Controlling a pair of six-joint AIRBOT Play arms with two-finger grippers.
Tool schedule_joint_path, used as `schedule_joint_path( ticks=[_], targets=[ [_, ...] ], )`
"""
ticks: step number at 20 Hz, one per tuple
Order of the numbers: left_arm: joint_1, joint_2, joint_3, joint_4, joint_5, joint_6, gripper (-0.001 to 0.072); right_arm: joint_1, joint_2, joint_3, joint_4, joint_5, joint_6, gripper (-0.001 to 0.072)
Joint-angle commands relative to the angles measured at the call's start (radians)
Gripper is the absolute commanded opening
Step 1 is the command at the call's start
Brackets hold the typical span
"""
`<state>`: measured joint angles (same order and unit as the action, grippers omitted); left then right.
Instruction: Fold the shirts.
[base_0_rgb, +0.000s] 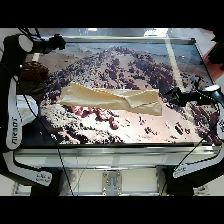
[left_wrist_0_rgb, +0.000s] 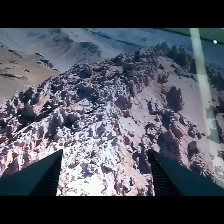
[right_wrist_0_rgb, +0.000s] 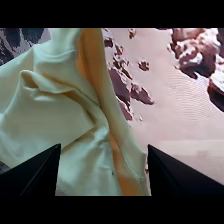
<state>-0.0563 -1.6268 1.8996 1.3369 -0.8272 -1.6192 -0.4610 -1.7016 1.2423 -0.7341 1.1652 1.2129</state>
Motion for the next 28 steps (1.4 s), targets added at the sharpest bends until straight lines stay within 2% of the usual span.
schedule_joint_path(
  ticks=[1,10,11,12,13,14,15,16,18,21,25,28],
  targets=[
    [-0.002,0.003,0.008,-0.137,-0.006,0.072,0.0632,-0.017,-0.099,-0.009,0.164,0.029,-0.130,0.0623],
    [-0.063,0.003,0.008,-0.130,-0.008,0.074,0.0630,0.135,-0.183,-0.004,0.277,-0.027,-0.238,0.0618],
    [-0.070,0.003,0.008,-0.130,-0.012,0.073,0.0630,0.148,-0.184,-0.004,0.282,-0.037,-0.238,0.0609],
    [-0.074,0.002,0.008,-0.131,-0.021,0.073,0.0626,0.159,-0.185,-0.004,0.286,-0.038,-0.238,0.0569],
    [-0.076,0.000,0.008,-0.130,-0.037,0.074,0.0575,0.167,-0.184,-0.004,0.299,-0.033,-0.238,0.0442],
    [-0.081,-0.006,0.008,-0.130,-0.062,0.073,0.0472,0.170,-0.184,-0.004,0.319,-0.027,-0.243,0.0295],
    [-0.084,-0.014,0.006,-0.129,-0.094,0.073,0.0224,0.170,-0.184,-0.004,0.357,-0.015,-0.259,0.0106],
    [-0.089,-0.027,0.005,-0.129,-0.128,0.076,0.0027,0.166,-0.182,0.001,0.394,0.008,-0.282,0.0027],
    [-0.108,-0.074,0.005,-0.137,-0.199,0.070,0.0015,0.162,-0.167,0.037,0.402,0.068,-0.286,0.0026],
    [-0.189,-0.189,0.006,-0.149,-0.279,0.045,0.0014,0.165,-0.101,0.113,0.344,0.109,-0.200,0.0025],
    [-0.356,-0.364,0.006,-0.220,-0.257,0.084,0.0014,0.190,0.004,0.238,0.270,0.140,-0.073,0.0024],
    [-0.439,-0.447,0.006,-0.214,-0.219,0.083,0.0014,0.263,0.026,0.393,0.118,0.193,0.036,0.0024]
  ],
)
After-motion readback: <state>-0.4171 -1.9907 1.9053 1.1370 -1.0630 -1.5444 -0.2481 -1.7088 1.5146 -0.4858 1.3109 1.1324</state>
